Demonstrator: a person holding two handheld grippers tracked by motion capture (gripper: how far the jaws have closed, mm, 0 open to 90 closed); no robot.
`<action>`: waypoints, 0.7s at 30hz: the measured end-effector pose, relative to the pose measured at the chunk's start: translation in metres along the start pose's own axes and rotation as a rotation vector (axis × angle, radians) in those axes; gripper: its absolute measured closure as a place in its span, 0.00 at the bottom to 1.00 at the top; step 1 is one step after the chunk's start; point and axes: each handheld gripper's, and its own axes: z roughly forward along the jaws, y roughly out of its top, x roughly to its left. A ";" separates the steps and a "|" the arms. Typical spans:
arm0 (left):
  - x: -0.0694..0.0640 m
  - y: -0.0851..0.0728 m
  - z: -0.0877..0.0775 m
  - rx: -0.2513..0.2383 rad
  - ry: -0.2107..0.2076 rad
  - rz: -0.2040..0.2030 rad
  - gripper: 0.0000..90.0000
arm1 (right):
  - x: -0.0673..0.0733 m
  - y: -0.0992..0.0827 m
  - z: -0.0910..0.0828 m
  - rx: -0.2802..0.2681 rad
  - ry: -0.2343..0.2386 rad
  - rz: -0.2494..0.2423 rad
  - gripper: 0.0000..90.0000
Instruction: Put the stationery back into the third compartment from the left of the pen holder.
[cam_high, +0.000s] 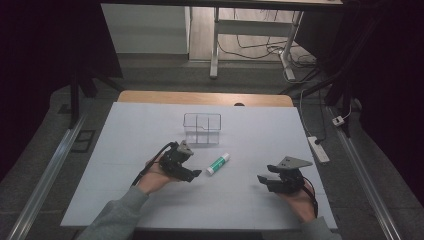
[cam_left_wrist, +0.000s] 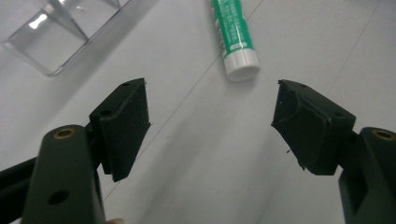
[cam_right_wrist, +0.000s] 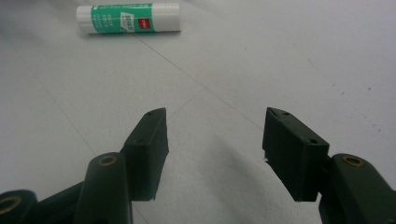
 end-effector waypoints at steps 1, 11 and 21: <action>0.000 0.002 0.002 0.004 -0.004 0.001 0.29 | 0.000 0.000 0.000 0.000 0.004 0.001 0.44; -0.004 0.030 0.023 0.049 -0.032 0.005 0.30 | -0.001 0.000 0.001 0.004 -0.002 0.003 0.44; -0.009 0.048 0.047 0.121 -0.030 0.043 0.30 | -0.001 -0.001 0.001 0.008 -0.012 0.001 0.43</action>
